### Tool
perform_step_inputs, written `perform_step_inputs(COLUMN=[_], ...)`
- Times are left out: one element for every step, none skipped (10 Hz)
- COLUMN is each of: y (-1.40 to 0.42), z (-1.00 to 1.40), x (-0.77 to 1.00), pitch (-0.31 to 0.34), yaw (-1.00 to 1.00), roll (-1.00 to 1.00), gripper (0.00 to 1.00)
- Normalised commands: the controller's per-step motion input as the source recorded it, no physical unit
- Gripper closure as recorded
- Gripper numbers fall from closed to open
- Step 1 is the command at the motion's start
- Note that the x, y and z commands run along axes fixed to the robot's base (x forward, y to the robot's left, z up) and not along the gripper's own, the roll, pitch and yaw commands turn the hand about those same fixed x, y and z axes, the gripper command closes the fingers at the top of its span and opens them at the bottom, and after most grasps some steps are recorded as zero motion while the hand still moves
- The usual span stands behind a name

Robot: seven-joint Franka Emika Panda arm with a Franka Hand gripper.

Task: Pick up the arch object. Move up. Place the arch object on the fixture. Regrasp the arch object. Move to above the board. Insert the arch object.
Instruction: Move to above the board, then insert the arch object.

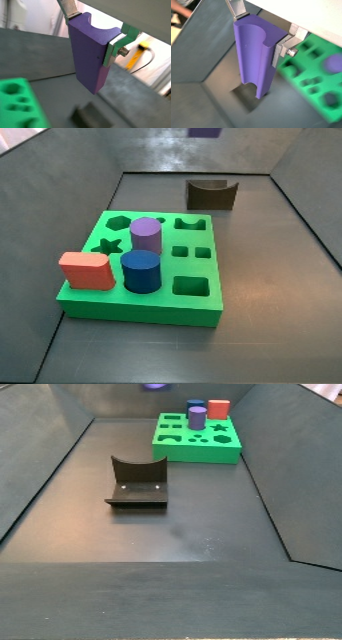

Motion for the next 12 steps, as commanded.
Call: perform_step_inputs(y=[-1.0,-0.71,-0.3,-0.18,-0.07,-0.03,0.02,0.01,0.01,0.01,0.0,0.0], z=[0.4,0.29,0.12,0.07,0.04,0.02,0.01,0.02,0.0,0.0,0.0,0.0], x=[-0.97,-0.73,-0.38,-0.25,-0.12,-0.1,-0.07,-0.07,-0.06,-0.04,0.0,0.0], pitch=[-0.011,-0.006,0.003,0.012,0.014,0.006,-0.011,-0.021,-0.028,-0.031,0.0,0.0], yaw=[-0.15,-0.15,-0.15,-0.14,-0.12,-0.12,-0.07,-0.04,-0.03,-0.02,0.0,0.0], roll=[-1.0,-1.0,-1.0,-1.0,-1.0,-0.98,-0.68,-0.47,-0.31,-0.21,-0.01,-0.01], gripper=[1.0,1.0,1.0,1.0,1.0,1.0,1.0,1.0,1.0,1.0,1.0,1.0])
